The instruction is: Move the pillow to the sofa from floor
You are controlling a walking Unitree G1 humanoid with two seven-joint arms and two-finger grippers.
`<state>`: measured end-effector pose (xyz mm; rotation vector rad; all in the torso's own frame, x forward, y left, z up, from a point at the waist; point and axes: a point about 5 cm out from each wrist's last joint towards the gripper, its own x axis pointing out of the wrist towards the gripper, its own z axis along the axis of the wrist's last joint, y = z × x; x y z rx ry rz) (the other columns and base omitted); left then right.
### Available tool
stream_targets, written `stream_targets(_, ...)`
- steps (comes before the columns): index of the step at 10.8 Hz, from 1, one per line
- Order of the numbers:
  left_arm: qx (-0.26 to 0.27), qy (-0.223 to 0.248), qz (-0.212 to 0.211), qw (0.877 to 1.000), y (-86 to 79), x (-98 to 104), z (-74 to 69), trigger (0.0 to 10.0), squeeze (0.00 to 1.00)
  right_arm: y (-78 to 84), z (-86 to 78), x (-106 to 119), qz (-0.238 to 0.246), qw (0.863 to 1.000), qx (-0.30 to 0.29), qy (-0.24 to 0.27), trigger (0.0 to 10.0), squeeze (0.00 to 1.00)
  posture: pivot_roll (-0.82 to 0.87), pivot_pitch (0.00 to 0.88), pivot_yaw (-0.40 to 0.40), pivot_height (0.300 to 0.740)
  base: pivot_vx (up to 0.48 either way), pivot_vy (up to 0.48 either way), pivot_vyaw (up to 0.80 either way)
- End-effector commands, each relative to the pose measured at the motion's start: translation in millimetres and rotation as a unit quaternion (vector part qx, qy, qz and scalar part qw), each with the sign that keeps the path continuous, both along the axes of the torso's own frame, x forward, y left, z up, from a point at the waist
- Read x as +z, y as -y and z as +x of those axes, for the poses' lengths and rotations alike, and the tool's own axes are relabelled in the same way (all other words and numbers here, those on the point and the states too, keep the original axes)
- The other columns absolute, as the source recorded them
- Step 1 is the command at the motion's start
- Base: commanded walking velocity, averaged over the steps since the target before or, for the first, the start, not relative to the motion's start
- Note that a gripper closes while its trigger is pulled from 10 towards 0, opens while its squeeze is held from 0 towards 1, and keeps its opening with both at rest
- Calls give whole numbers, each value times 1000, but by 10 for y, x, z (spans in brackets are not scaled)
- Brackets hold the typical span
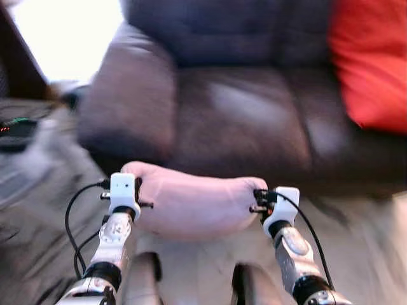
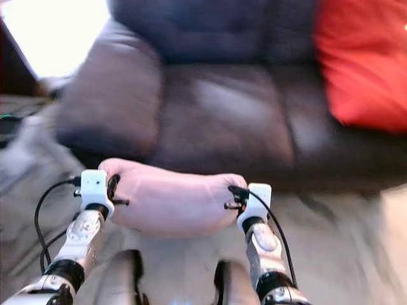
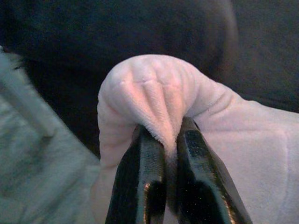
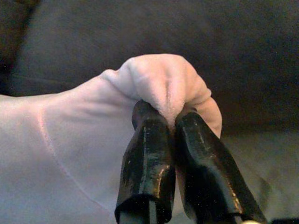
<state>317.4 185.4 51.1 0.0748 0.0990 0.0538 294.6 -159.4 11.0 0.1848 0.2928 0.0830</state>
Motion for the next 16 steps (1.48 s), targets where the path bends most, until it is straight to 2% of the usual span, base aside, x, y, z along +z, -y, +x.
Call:
stream_targets(1,41,25,-6,999,-172,90,17,10000,0,215,22,53,-9,999,-46,13,10000,0,71,90,-78,722,0,0,0)
stream_targets(3,41,25,-6,999,-171,92,19,10000,0,215,30,60,-9,999,-46,13,10000,0,70,87,-77,740,0,0,0)
stream_targets(11,42,35,-10,998,-178,137,49,10000,0,196,68,106,0,999,-41,27,10000,0,73,82,-85,740,0,0,0)
stream_targets(13,36,67,-12,997,-171,283,109,10000,0,228,102,168,0,998,-46,43,10000,0,74,83,-87,740,0,0,0)
stream_targets(16,24,127,-3,992,-166,556,161,10000,0,238,223,446,-20,992,-37,117,10000,0,81,71,-87,740,0,0,0)
